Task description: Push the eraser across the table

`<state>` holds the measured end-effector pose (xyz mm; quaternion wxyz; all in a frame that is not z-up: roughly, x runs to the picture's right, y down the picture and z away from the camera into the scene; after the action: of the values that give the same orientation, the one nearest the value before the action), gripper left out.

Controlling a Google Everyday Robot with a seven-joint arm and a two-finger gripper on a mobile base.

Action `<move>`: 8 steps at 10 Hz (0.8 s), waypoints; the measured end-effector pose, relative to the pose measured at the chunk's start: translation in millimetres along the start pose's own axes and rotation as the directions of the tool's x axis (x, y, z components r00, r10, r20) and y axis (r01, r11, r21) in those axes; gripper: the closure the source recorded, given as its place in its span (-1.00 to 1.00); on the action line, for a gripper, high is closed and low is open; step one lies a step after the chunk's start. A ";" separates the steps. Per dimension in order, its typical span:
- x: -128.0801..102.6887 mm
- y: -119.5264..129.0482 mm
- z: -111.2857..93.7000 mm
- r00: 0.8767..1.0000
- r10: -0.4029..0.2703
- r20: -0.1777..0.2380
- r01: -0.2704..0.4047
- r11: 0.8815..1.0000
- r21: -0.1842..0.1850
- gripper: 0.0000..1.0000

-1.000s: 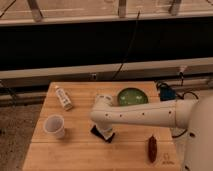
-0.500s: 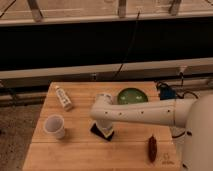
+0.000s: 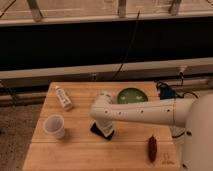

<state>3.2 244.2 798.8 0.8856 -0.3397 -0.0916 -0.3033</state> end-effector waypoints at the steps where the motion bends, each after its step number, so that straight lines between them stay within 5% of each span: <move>1: 0.3 -9.4 0.7 1.000 -0.018 -0.007 0.018 1.000 -0.001 0.94; 8: 5.7 -16.9 -0.9 0.999 -0.034 -0.014 0.033 0.999 -0.003 0.94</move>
<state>-2.5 231.0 809.5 0.8804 -0.3374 -0.0907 -0.3205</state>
